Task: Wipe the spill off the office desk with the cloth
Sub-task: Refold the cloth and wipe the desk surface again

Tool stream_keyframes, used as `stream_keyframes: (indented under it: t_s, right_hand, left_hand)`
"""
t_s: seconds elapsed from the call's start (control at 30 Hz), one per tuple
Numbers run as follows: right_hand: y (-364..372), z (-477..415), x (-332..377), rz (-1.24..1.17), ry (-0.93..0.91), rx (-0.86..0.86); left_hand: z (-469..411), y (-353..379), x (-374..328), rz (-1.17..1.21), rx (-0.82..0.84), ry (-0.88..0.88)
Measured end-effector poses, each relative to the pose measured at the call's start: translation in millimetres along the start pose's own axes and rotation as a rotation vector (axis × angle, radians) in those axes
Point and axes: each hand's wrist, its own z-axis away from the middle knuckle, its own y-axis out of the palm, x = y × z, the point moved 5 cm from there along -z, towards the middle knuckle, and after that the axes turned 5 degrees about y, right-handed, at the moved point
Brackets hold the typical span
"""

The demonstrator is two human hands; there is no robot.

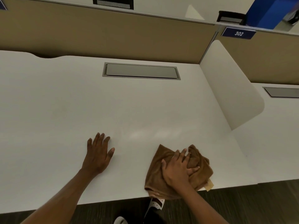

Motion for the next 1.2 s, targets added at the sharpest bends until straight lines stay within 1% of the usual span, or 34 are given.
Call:
stream_keyframes:
  t_s: [0.13, 0.27, 0.4, 0.57, 0.83, 1.0, 1.1, 1.2]
  right_hand:
    - [-21, -51, -3, -0.017, 0.071, -0.036]
    - [-43, -94, 5, 0.001, 0.008, -0.065]
    - [-49, -108, 8, 0.006, -0.042, -0.075]
    - [-43, -94, 6, 0.036, -0.109, -0.089]
    - [-12, -44, 4, 0.128, -0.193, -0.077]
    - [3, -14, 4, 0.122, -0.233, -0.049]
    - [11, 4, 4, 0.112, -0.261, -0.043]
    - [13, 16, 4, 0.114, -0.276, -0.031]
  left_hand:
    - [-2, 1, -1, -0.025, 0.01, -0.009]
    - [-3, 3, 0, -0.044, 0.024, -0.016]
    - [-4, 3, 0, -0.056, 0.026, -0.021]
    - [-3, 5, -1, -0.069, 0.04, -0.023]
    - [-3, 9, -2, -0.127, 0.077, -0.024]
    - [-6, 12, -26, -0.001, 0.067, -0.081]
    - [-13, 22, -61, 0.024, 0.095, 0.0]
    - [-24, 31, -100, 0.052, 0.114, 0.121]
